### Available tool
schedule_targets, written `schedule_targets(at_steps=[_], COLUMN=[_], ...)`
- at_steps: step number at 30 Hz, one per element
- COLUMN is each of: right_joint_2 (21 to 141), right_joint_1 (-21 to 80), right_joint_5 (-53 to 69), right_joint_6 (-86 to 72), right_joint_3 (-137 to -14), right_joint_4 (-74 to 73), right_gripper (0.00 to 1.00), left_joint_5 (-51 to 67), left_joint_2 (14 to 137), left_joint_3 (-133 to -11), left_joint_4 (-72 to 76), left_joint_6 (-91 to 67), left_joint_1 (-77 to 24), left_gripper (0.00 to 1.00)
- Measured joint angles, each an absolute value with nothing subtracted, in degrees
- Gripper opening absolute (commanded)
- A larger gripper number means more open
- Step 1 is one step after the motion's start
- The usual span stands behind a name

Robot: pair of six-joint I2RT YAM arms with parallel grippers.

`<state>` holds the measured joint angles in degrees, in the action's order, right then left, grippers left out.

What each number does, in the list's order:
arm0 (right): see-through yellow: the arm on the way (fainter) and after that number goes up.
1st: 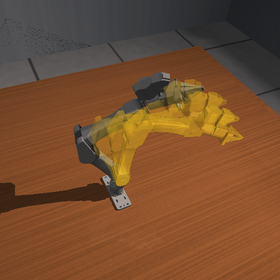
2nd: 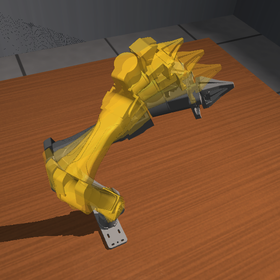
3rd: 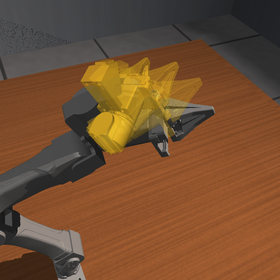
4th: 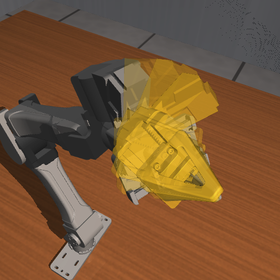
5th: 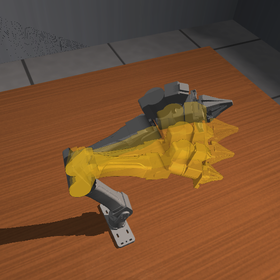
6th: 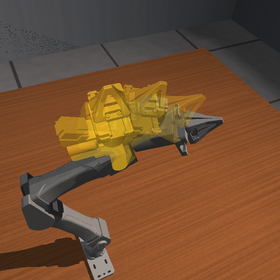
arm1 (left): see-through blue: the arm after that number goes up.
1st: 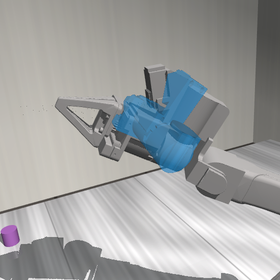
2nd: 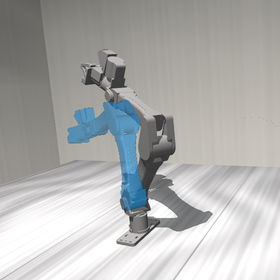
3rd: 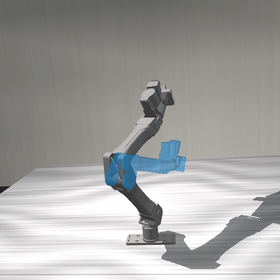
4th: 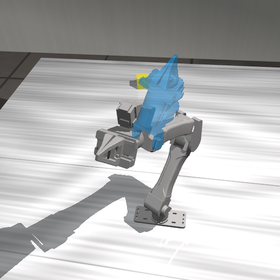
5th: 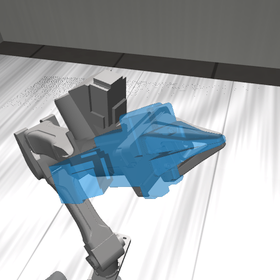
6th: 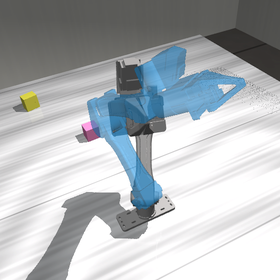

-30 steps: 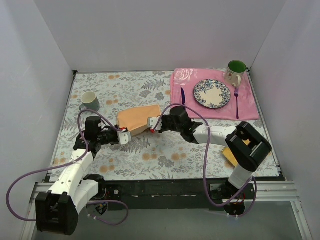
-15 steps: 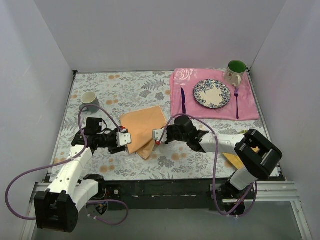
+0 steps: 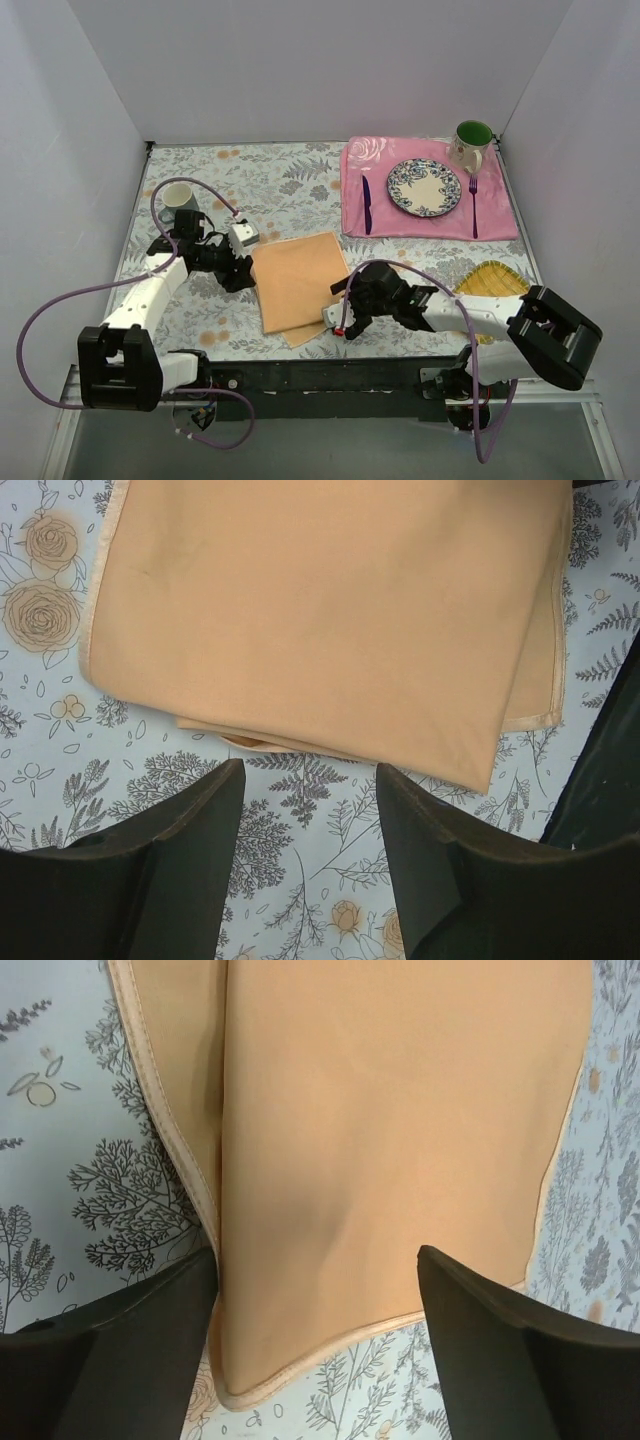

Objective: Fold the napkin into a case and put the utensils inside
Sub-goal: Turn over the upper triangle folded napkin at the center of the board, then smooth out the lower triangle-folded napkin at the center of the board.

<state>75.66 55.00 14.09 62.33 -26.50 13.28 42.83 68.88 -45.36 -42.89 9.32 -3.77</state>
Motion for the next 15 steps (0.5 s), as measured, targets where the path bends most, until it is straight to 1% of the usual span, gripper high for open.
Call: schedule_targets(at_steps=[1,3,4,5,8,9,10,11,13,14,15], right_joint_2=[75.4,74.8,74.6,74.2,73.9,74.1,74.8,75.8,78.4,79.2,79.7], right_joint_1=[55.2,55.4,55.4,55.4,55.4,55.4,55.4,55.4,55.4,55.4,55.4], right_joint_5=[14.3,15.1,15.3,15.7,17.2,17.6,18.0,18.2,18.2,18.2,18.2], right_joint_6=[61.5,59.6,58.4,56.4,51.5,49.4,47.4,45.7,43.3,43.1,43.4], right_joint_3=[-27.6,-30.5,-31.8,-33.8,-39.0,-40.4,-41.8,-43.3,-45.3,-45.5,-45.4], right_joint_4=[11.3,7.7,6.4,4.9,1.1,0.1,-0.9,-1.9,-3.6,-4.4,-5.7], right_gripper=[0.76,0.71,0.6,0.57,0.54,0.57,0.7,0.78,0.88,0.88,0.85], left_joint_5=[43.0,43.7,43.9,44.0,42.5,42.0,41.5,41.2,40.2,39.9,39.7], left_joint_2=[69.1,68.7,68.2,67.2,64.1,64.5,65.7,67.1,71.5,73.0,73.7], left_joint_3=[-45.6,-45.6,-45.4,-44.8,-41.4,-40.9,-40.9,-41.1,-42.1,-42.2,-42.3], left_joint_4=[-43.0,-43.7,-43.8,-43.8,-42.9,-42.8,-42.6,-42.1,-40.9,-40.1,-39.7], left_joint_6=[8.7,9.5,10.5,11.9,14.1,14.1,13.8,13.3,11.7,11.4,11.1], left_joint_1=[-3.7,-3.7,-3.7,-3.7,-4.3,-4.5,-4.8,-4.9,-4.9,-4.9,-4.9], left_gripper=[0.56,0.57,0.57,0.55,0.52,0.51,0.5,0.5,0.51,0.52,0.52])
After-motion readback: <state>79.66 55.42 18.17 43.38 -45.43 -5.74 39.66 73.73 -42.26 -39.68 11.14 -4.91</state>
